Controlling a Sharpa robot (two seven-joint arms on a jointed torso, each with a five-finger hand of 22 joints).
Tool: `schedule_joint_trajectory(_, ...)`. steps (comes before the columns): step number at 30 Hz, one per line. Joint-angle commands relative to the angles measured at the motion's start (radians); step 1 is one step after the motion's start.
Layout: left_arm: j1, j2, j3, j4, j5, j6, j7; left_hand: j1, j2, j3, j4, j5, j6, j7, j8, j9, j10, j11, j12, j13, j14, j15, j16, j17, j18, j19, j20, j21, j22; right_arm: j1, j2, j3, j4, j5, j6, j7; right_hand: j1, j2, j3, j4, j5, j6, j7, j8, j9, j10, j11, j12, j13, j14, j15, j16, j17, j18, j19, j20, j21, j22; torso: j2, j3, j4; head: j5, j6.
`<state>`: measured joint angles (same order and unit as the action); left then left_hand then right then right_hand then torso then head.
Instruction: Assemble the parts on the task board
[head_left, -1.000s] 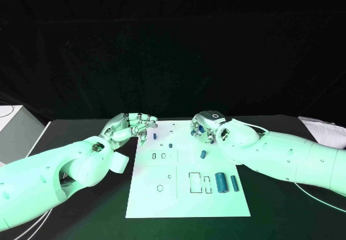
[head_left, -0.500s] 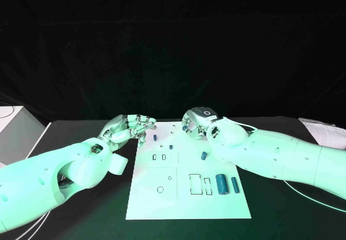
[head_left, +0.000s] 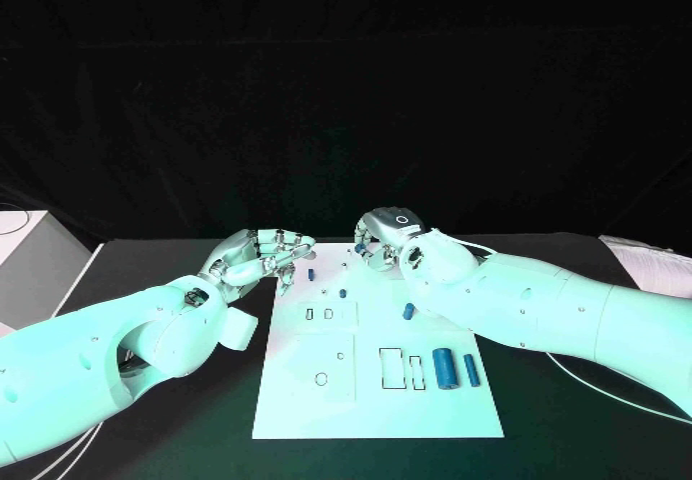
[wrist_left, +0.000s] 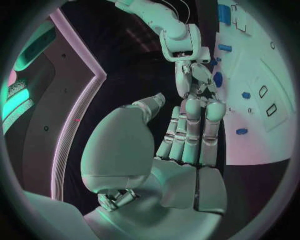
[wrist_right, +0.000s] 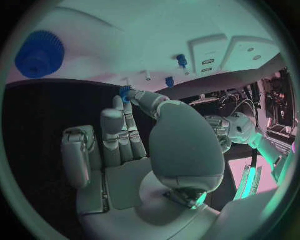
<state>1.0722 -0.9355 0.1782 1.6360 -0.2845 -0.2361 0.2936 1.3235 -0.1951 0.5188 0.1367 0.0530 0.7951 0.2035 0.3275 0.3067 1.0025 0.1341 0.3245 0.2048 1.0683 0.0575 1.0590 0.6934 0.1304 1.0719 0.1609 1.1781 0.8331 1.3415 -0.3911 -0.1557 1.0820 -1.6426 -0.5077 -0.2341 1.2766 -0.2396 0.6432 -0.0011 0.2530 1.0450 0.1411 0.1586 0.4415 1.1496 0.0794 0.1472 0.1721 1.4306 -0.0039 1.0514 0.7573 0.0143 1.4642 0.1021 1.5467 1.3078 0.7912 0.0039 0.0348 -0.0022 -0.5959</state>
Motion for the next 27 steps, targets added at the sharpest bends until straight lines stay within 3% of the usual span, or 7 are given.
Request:
schedule_joint_trajectory(1, 0.001, 0.0, 0.001, 0.006, -0.002, 0.013, 0.005, -0.003, 0.004, 0.005, 0.0, -0.004, -0.008, 0.006, -0.001, 0.001, -0.006, 0.003, -0.006, -0.001, 0.003, 0.006, -0.006, -0.001, 0.019, -0.008, -0.001, -0.006, -0.001, 0.0, 0.011, 0.001, -0.015, -0.004, -0.011, 0.01, -0.001, 0.005, 0.004, -0.002, 0.004, 0.001, 0.001, 0.0, 0.0, 0.007, -0.001, -0.007, -0.001, -0.003, -0.004, 0.0, -0.001, -0.004, 0.085, -0.005, -0.004, 0.226, 0.002, -0.002, 0.0029, -0.001, 0.0)
schedule_joint_trajectory(8, 0.001, -0.002, 0.002, 0.015, -0.002, 0.012, 0.004, 0.0, 0.004, 0.006, -0.003, -0.004, -0.009, 0.006, -0.001, 0.002, -0.006, 0.004, -0.007, -0.003, 0.003, 0.007, -0.008, -0.002, 0.019, -0.007, -0.001, -0.006, -0.001, 0.0, 0.032, 0.001, -0.045, 0.004, -0.001, 0.018, -0.002, 0.003, 0.004, -0.002, 0.005, 0.0, 0.002, -0.001, 0.0, 0.007, -0.001, -0.008, -0.002, -0.003, -0.004, -0.002, -0.003, -0.003, 0.085, -0.005, -0.005, 0.225, 0.008, -0.0058, 0.0085, -0.003, 0.0)
schedule_joint_trajectory(21, 0.002, -0.005, 0.006, 0.03, -0.006, 0.012, 0.002, 0.0, 0.004, 0.006, -0.003, -0.004, -0.009, 0.006, -0.001, 0.002, -0.006, 0.004, -0.007, -0.003, 0.003, 0.007, -0.008, -0.002, 0.019, -0.007, -0.001, -0.006, -0.001, -0.001, 0.058, 0.001, -0.087, 0.016, 0.007, 0.03, -0.002, 0.003, 0.004, -0.002, 0.005, 0.0, 0.002, -0.001, 0.0, 0.007, -0.001, -0.009, -0.002, -0.004, -0.004, -0.002, -0.004, -0.003, 0.084, -0.005, -0.006, 0.223, 0.018, -0.0106, 0.0124, -0.006, 0.002)
schedule_joint_trajectory(27, 0.002, -0.003, 0.007, 0.028, -0.007, 0.012, 0.002, 0.0, 0.004, 0.006, -0.003, -0.004, -0.009, 0.006, -0.001, 0.002, -0.006, 0.004, -0.007, -0.003, 0.003, 0.007, -0.008, -0.002, 0.019, -0.007, -0.001, -0.006, -0.001, 0.0, 0.057, 0.001, -0.089, 0.017, 0.009, 0.029, -0.002, 0.003, 0.005, -0.002, 0.006, -0.001, 0.002, -0.001, -0.001, 0.007, 0.0, -0.01, -0.003, -0.004, -0.003, -0.002, -0.003, -0.003, 0.084, -0.005, -0.005, 0.224, 0.017, -0.0096, 0.011, -0.005, 0.0)
